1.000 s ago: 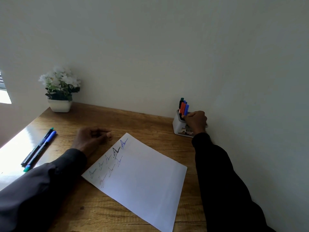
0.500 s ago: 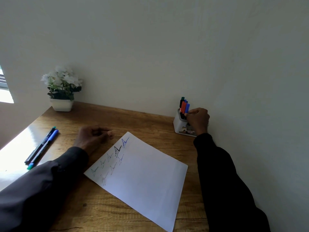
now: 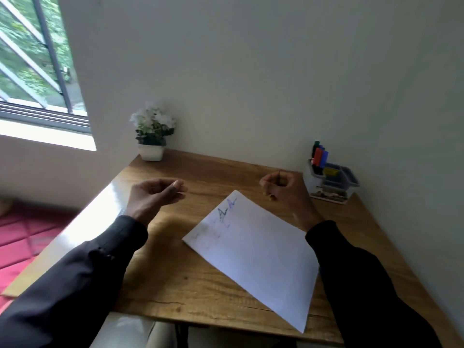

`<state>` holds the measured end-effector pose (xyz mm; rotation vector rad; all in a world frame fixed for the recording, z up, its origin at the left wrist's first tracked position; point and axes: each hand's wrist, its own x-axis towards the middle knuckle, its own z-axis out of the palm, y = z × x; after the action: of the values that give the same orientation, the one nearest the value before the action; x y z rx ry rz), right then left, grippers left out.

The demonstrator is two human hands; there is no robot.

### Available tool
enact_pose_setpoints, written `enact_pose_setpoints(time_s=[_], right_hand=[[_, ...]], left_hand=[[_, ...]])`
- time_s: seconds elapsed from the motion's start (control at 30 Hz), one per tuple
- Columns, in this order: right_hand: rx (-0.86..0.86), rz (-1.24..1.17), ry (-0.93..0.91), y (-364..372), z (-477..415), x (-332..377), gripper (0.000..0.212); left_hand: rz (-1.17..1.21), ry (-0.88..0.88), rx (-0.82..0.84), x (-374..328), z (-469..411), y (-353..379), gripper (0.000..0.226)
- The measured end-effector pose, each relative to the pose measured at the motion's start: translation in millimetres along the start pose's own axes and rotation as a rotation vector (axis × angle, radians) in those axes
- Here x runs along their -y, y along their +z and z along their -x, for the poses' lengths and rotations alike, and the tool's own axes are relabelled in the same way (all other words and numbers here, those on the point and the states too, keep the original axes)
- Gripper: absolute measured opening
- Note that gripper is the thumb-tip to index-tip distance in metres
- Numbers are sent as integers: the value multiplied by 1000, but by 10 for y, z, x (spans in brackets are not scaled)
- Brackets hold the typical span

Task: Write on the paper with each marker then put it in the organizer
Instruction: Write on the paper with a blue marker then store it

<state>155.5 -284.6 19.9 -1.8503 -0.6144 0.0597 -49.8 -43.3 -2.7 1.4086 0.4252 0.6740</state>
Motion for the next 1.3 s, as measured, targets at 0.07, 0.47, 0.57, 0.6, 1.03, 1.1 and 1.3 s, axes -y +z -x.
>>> enact_pose_setpoints(time_s=[0.07,0.47,0.57,0.6,1.03,1.1,1.3], right_hand=[[95,-32,-6,181,67,56,10],[456,218,-297,1446,226,383,5],[498,302,-431,1685,219,466,11],[522,334,-504,1768,225,480,16],[692,684,-885,2206,329,603,35],[669,700,-901,2194,314,619,43],[635,784,-962,2137,243,611,14]], left_hand=[[10,13,-30,-42,93,-158,20],[60,43,-203,-173,411,-986,23],[27,43,-215,-163,457,-1103,25],[30,43,-220,-156,469,-1139,26],[56,-1,-252,-58,460,-1241,25],[58,-9,-246,-42,454,-1233,25],[73,-54,-196,-7,424,-1176,25]])
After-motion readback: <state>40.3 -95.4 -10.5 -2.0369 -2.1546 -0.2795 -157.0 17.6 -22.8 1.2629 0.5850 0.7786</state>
